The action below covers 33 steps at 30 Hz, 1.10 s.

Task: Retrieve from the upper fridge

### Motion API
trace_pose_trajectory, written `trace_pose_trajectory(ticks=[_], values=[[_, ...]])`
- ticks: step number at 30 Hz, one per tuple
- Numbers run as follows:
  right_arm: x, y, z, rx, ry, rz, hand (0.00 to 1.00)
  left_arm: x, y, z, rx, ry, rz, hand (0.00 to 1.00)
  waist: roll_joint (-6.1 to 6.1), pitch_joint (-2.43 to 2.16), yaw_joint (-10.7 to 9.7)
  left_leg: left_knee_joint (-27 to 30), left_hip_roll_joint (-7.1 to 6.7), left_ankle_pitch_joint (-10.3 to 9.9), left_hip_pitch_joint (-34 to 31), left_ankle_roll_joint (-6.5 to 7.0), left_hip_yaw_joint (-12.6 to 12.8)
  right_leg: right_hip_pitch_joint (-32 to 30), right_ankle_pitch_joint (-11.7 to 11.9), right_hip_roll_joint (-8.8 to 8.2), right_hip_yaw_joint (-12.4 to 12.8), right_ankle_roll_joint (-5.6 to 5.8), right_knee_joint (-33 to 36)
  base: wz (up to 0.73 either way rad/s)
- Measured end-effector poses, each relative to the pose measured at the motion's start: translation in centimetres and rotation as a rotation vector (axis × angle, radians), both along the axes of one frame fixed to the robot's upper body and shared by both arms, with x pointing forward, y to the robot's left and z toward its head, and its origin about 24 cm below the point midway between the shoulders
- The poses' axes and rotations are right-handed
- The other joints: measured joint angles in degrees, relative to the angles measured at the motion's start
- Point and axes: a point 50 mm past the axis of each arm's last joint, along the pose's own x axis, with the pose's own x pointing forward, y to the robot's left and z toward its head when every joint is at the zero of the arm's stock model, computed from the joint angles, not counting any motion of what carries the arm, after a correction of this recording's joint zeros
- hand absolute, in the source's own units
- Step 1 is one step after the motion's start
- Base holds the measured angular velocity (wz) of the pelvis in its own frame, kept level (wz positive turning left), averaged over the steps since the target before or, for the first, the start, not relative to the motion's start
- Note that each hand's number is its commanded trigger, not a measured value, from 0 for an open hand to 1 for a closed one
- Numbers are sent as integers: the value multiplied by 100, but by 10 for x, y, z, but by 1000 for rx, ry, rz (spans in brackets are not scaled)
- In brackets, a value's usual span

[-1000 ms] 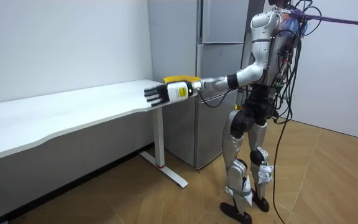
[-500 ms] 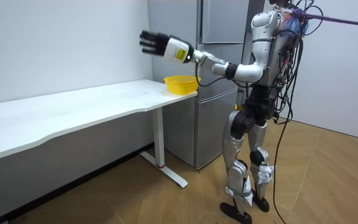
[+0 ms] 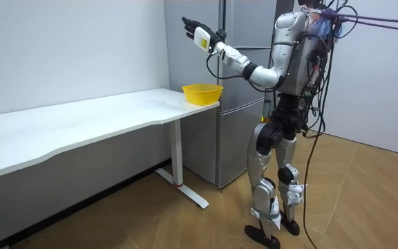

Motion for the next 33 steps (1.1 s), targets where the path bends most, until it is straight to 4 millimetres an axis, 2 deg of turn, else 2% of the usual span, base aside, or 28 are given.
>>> trace_pose_trajectory(ticks=[1, 4, 9, 12, 13, 16, 21, 33], values=[[-1, -2, 1, 0, 0, 1, 0, 0, -2, 2, 25, -14, -37, 0, 28, -11, -7, 3, 8, 4, 8, 0, 65, -39, 0, 2, 82, 0, 2, -25], [-3, -5, 1, 4, 11, -14, 0, 5, -7, 12, 101, -64, -123, 0, 41, 7, -10, -15, 9, 10, 83, -1, 109, -45, 0, 7, 225, 0, 0, -20], [-1, -5, 1, 3, 21, -14, 0, 10, -13, 23, 197, -104, -236, 0, 51, 25, -48, -25, 3, 9, 87, -1, 105, -51, 0, 6, 273, 0, 0, -3], [1, -7, 2, -2, 23, -10, 0, 9, -18, 27, 249, -118, -298, 0, 81, 20, -125, -25, -4, 9, 76, 0, 80, -50, 0, 3, 284, 0, -1, 3], [1, -8, 2, -4, 31, -12, 0, 8, -20, 28, 262, -126, -322, 0, 101, 18, -139, -24, -4, 9, 71, 0, 80, -55, 0, 4, 296, 0, 0, 0], [2, -13, 3, -11, 36, -8, 0, 5, -24, 30, 292, -148, -383, 0, 179, -33, -150, -24, 0, 9, 14, 1, 84, -124, 0, 6, 331, 0, 24, 0], [2, -17, 5, -21, 39, -4, 0, 5, -29, 30, 323, -159, -450, 0, 230, -47, -165, -17, 5, 12, 29, 6, 93, -137, 0, 5, 377, 0, 79, 0], [2, -17, 5, -19, 56, 3, 0, 4, -38, 29, 356, -181, -541, 0, 200, -15, -164, -70, 8, 17, 55, 16, 97, -119, 0, 8, 428, -1, 105, 0]])
